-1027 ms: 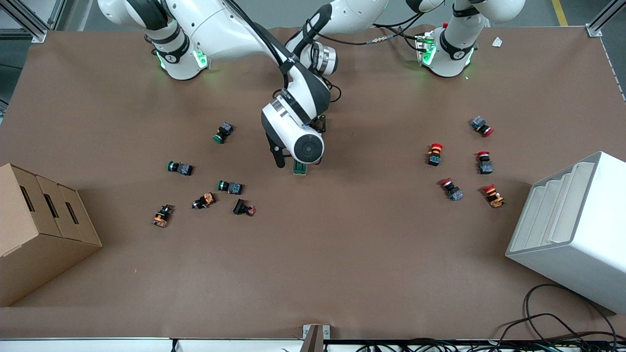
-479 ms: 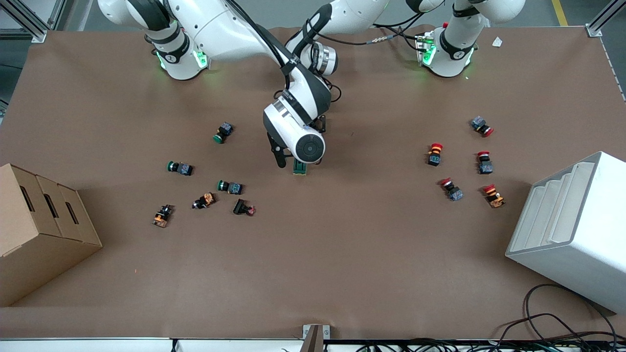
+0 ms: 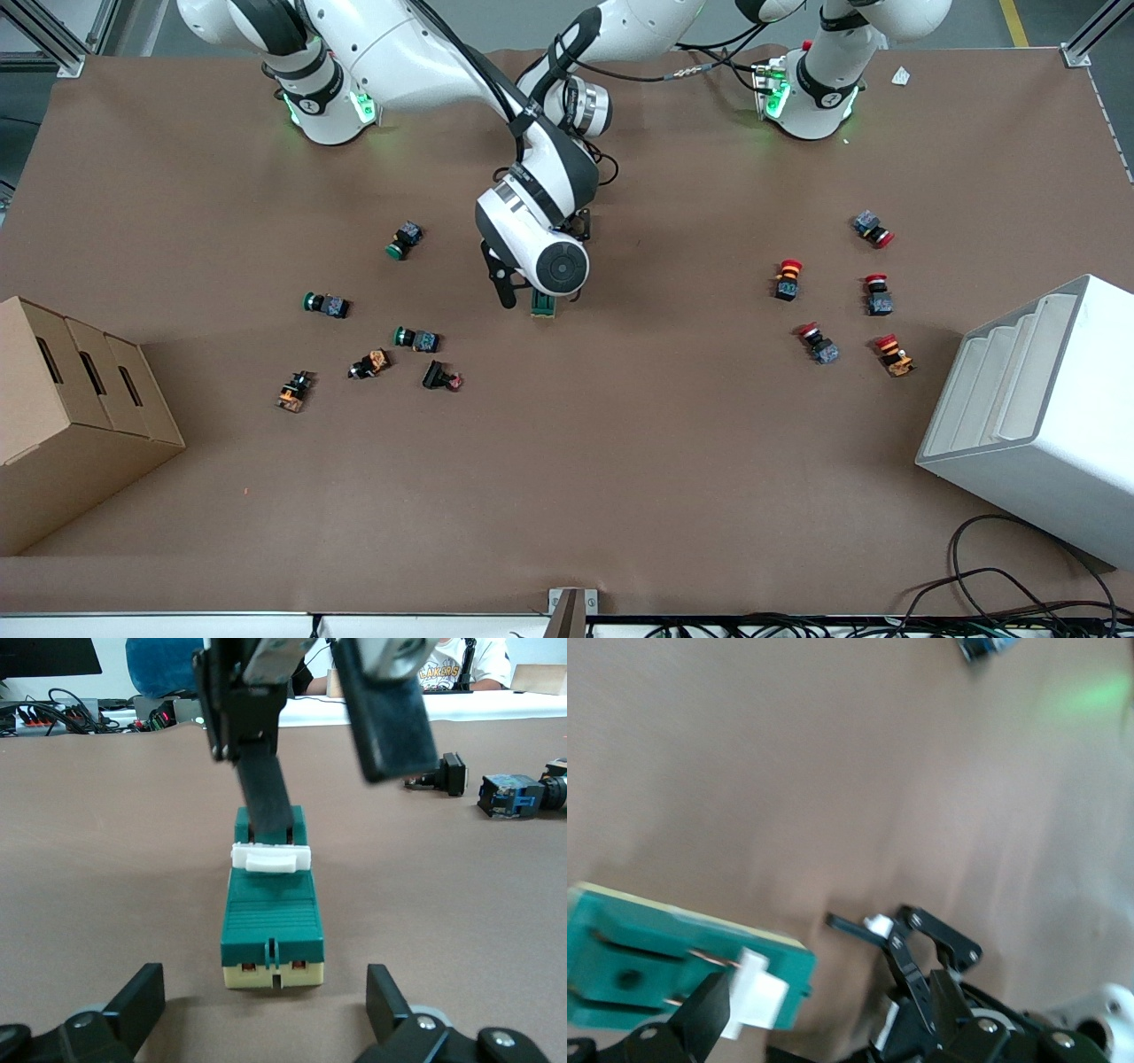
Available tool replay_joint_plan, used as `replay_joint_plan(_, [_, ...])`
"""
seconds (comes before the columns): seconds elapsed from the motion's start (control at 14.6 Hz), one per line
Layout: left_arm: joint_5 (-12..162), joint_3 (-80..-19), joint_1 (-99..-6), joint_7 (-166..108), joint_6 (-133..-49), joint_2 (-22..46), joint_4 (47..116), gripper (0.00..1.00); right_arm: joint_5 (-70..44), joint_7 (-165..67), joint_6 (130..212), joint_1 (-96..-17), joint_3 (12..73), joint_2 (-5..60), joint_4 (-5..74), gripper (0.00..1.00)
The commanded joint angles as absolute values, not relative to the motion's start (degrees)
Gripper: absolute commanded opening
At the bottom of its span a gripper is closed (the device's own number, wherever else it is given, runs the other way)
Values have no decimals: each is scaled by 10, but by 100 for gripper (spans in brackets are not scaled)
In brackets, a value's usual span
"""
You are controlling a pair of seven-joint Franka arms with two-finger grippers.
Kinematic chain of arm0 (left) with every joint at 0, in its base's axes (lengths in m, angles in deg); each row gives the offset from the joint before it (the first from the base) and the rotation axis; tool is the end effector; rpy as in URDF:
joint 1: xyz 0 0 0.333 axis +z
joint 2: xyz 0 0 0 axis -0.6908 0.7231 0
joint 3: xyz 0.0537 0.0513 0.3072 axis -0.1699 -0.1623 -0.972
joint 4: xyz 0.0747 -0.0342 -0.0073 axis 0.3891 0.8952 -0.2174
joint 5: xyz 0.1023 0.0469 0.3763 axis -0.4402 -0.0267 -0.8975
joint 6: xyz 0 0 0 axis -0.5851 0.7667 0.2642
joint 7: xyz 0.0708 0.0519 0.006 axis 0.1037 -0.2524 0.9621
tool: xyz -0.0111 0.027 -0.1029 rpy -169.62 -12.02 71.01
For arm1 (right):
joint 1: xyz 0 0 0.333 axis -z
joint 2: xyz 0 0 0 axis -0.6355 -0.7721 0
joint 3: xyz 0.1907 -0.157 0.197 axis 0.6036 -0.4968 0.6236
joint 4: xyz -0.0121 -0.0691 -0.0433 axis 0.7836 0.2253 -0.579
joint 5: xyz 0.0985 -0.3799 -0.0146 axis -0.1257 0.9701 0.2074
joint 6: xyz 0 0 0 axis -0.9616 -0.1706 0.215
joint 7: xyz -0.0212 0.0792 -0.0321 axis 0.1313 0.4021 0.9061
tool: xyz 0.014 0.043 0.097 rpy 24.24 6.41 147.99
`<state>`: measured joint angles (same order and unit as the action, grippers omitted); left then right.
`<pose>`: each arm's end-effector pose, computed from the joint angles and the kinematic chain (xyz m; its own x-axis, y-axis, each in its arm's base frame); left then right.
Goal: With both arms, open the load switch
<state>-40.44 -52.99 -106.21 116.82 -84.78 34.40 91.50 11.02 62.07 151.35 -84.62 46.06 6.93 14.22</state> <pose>0.1896 -0.5513 0.0595 0.3728 -0.0508 0.9265 -0.1269 -0.9919 -0.0034 0.4732 0.4825 0.2245 0.3865 -0.9220 -0.0243 -0.7969 -0.3471 0.4944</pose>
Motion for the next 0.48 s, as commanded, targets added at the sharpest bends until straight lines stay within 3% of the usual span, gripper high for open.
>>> replay_joint_plan(0.0, [-404,-530,-1063,1160,-847,355,912,99,124,550,1511,-796,463,103,142,100])
replay_joint_plan(0.41, [-404,-531,-1063,1159,-847,355,913,99,116,394,1484,-682,466,183,141,100])
